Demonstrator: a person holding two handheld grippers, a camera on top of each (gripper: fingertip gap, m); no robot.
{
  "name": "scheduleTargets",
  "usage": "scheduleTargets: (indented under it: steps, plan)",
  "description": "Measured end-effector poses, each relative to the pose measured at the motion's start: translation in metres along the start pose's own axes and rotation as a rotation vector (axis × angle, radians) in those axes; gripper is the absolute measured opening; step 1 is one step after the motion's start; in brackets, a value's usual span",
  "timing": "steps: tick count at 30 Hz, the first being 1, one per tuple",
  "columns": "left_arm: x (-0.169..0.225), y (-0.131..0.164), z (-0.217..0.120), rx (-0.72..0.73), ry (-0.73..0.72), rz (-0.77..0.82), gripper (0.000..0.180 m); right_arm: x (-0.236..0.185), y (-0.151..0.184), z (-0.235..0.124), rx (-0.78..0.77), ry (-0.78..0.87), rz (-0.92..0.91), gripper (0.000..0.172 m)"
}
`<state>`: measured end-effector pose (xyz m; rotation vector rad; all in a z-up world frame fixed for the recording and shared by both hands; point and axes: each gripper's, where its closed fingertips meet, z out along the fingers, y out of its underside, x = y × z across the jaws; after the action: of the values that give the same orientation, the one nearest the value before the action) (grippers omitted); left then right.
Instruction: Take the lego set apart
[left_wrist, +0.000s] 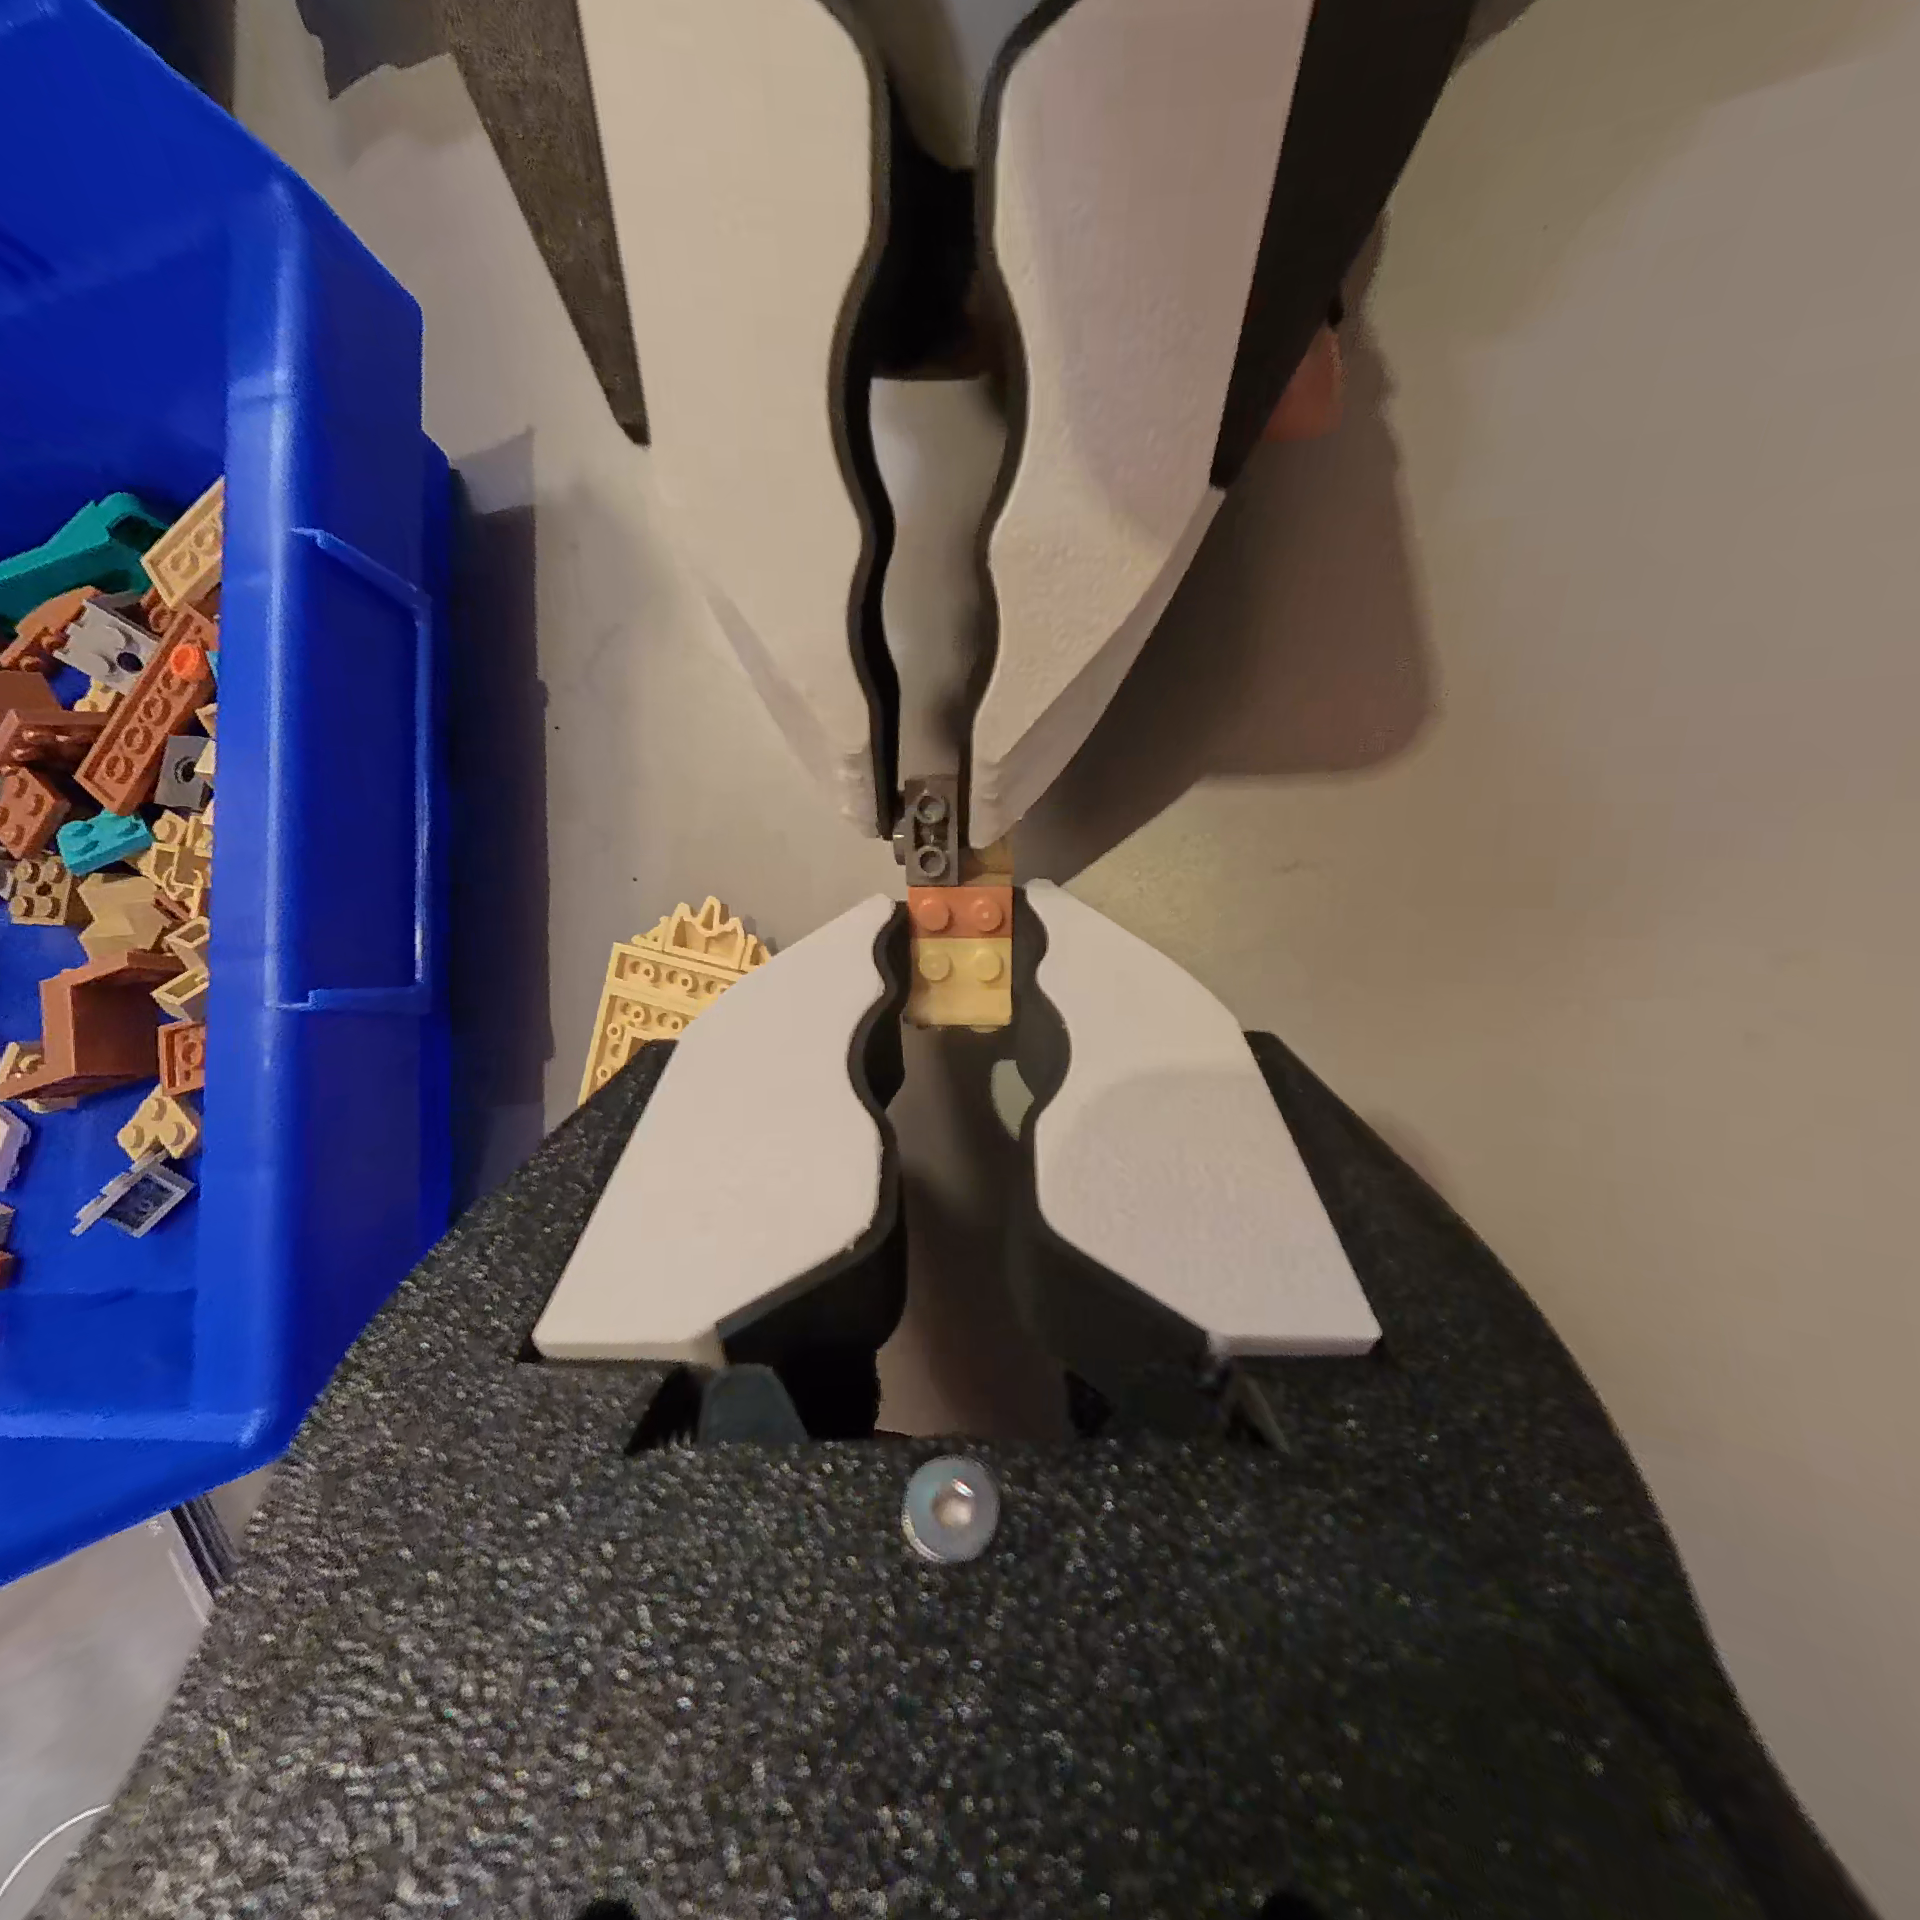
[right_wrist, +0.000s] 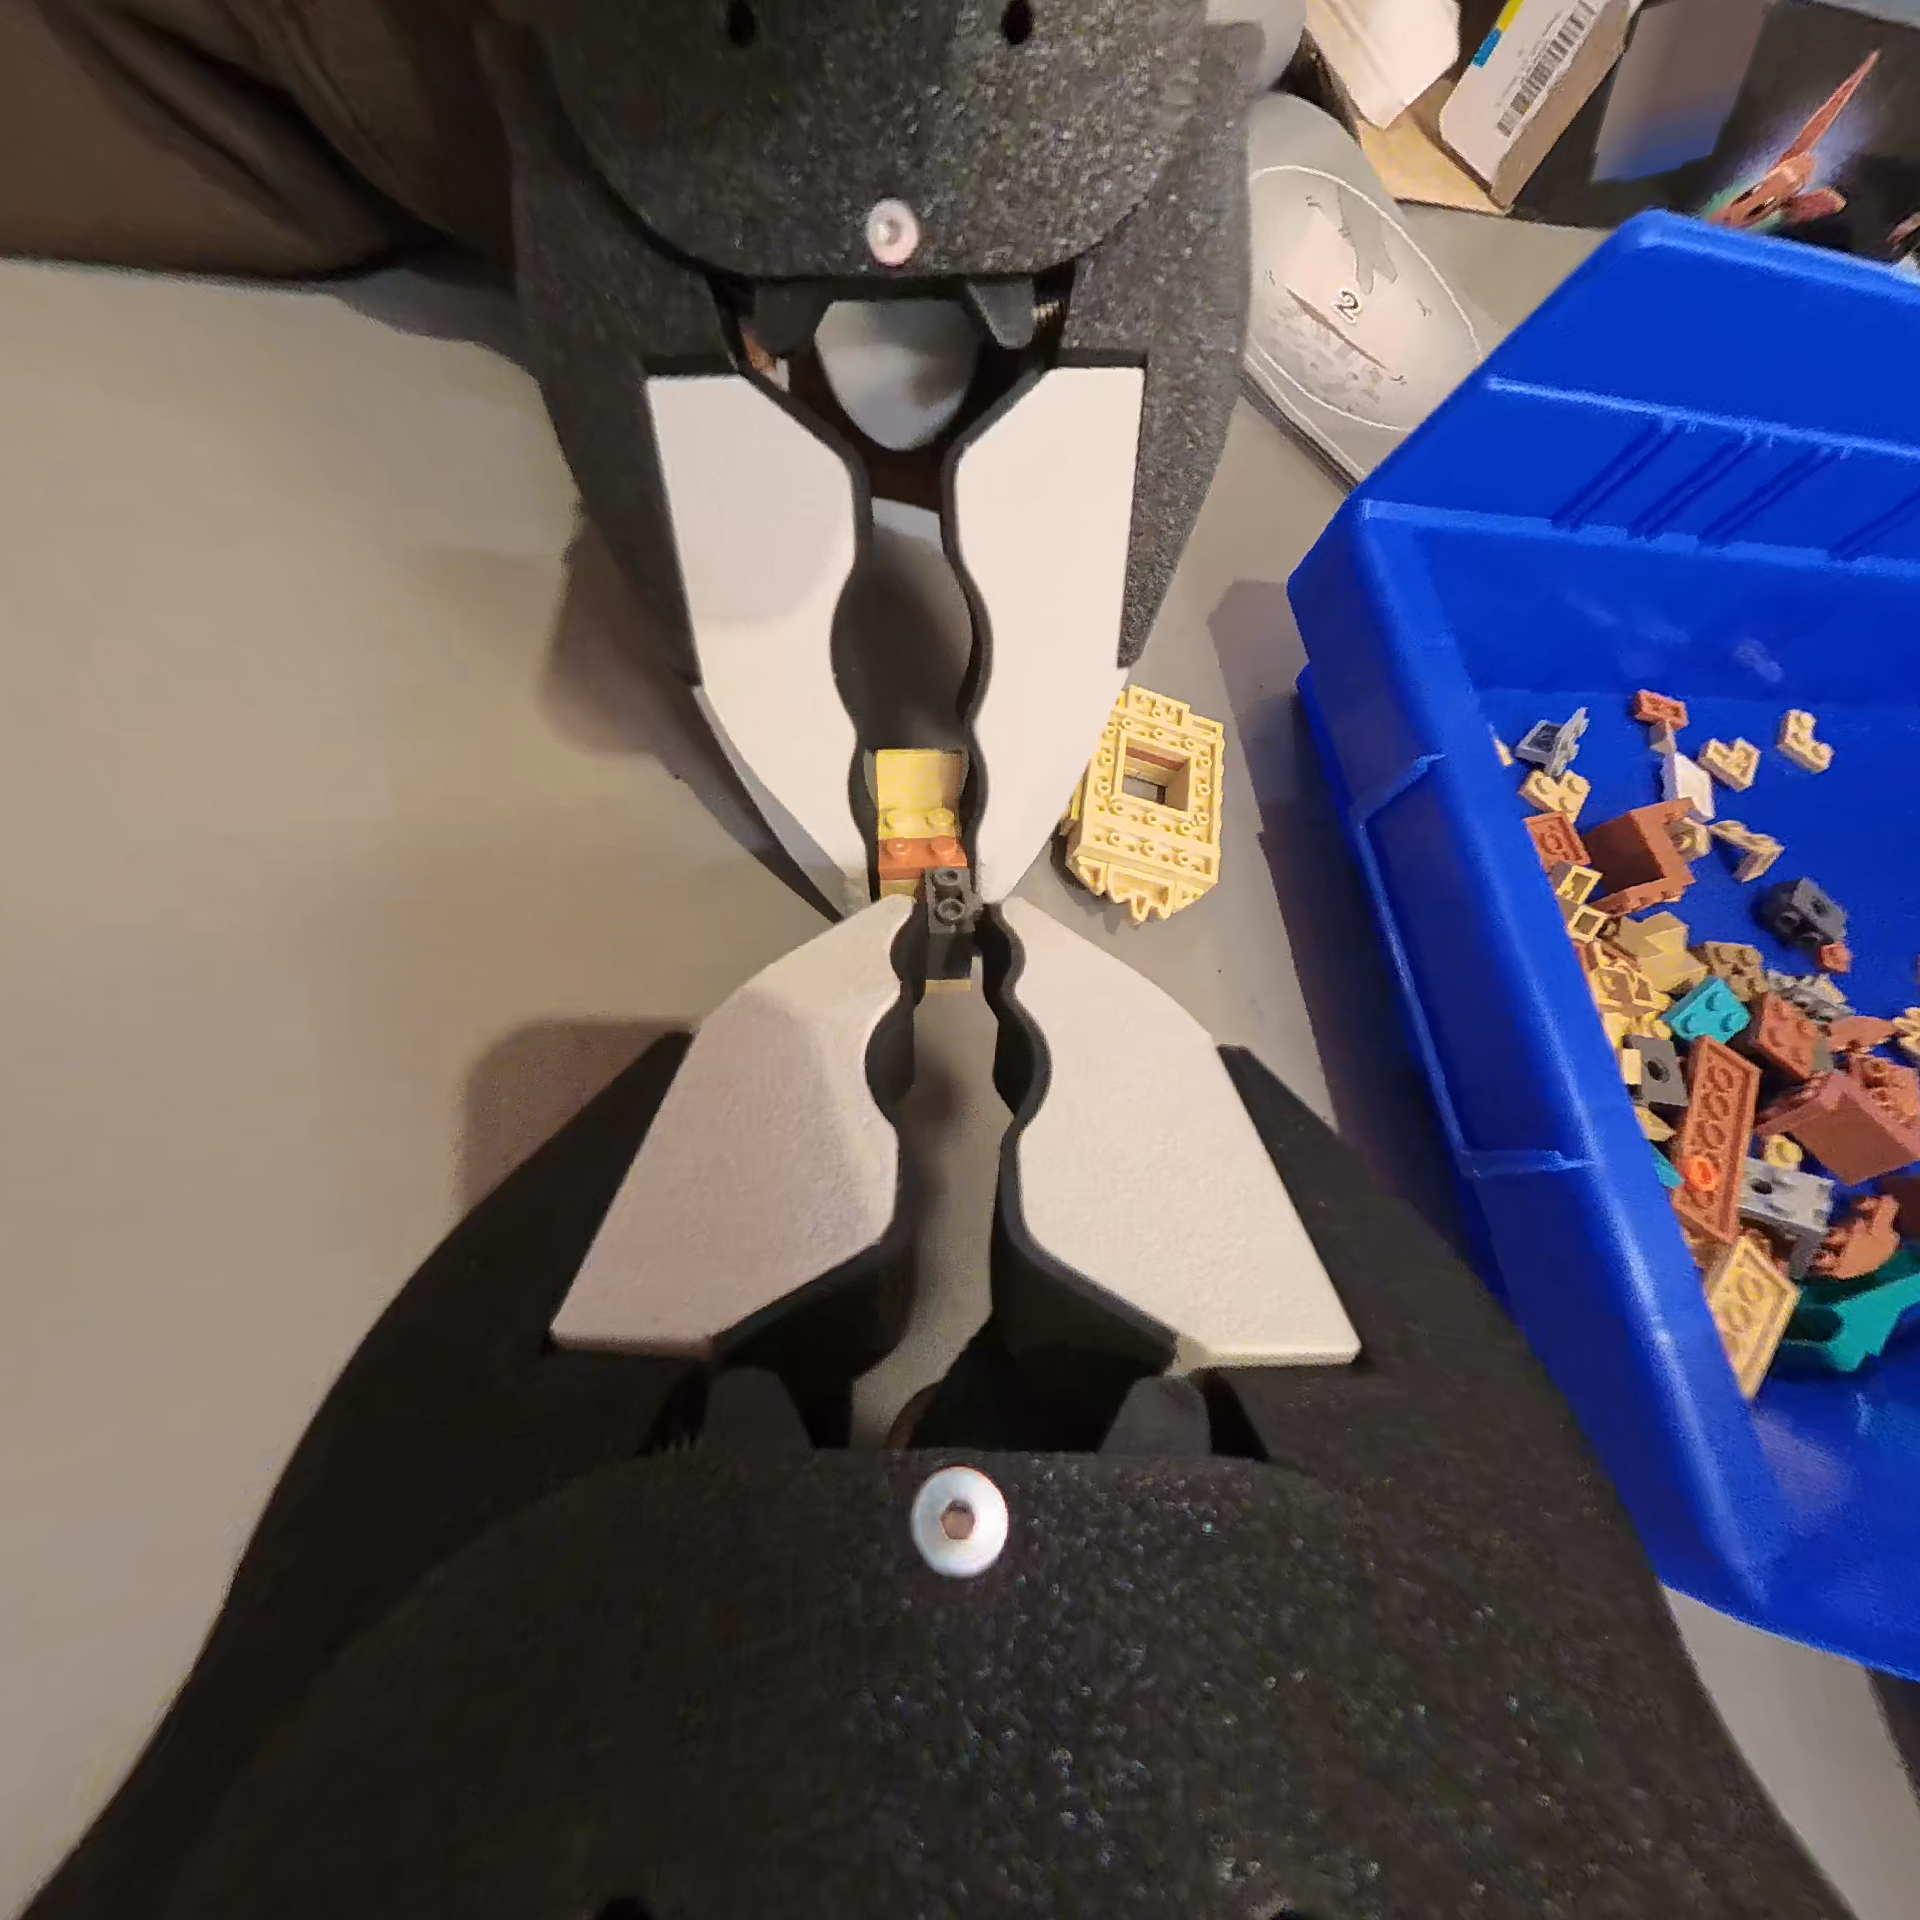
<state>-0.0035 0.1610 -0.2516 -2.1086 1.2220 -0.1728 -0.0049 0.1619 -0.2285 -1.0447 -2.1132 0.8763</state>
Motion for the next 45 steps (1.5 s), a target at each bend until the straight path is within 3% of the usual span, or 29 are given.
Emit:
scheduleTargets:
  steps: [6, 14, 19, 45]
  plan:
    - [-0.0002, -0.0006, 0.0004, -0.015, -0.009, 0.008, 0.018, 0.0006, 0.0031, 0.0020, -0.073, 0.069, -0.137, 0.011]
    - [0.0007, -0.0011, 0.0000, -0.038, -0.029, 0.055, 0.018, 0.0008, 0.0028, 0.0043, -0.063, 0.044, -0.101, 0.018]
    - [0.0006, 0.0004, -0.0011, -0.043, -0.028, 0.064, 0.018, -0.0024, 0.0021, 0.0069, -0.070, 0.023, -0.101, 0.010]
    - [0.0017, 0.0037, -0.0026, -0.052, -0.027, 0.061, 0.018, -0.0032, -0.0066, 0.0066, 0.044, 0.081, -0.074, 0.009]
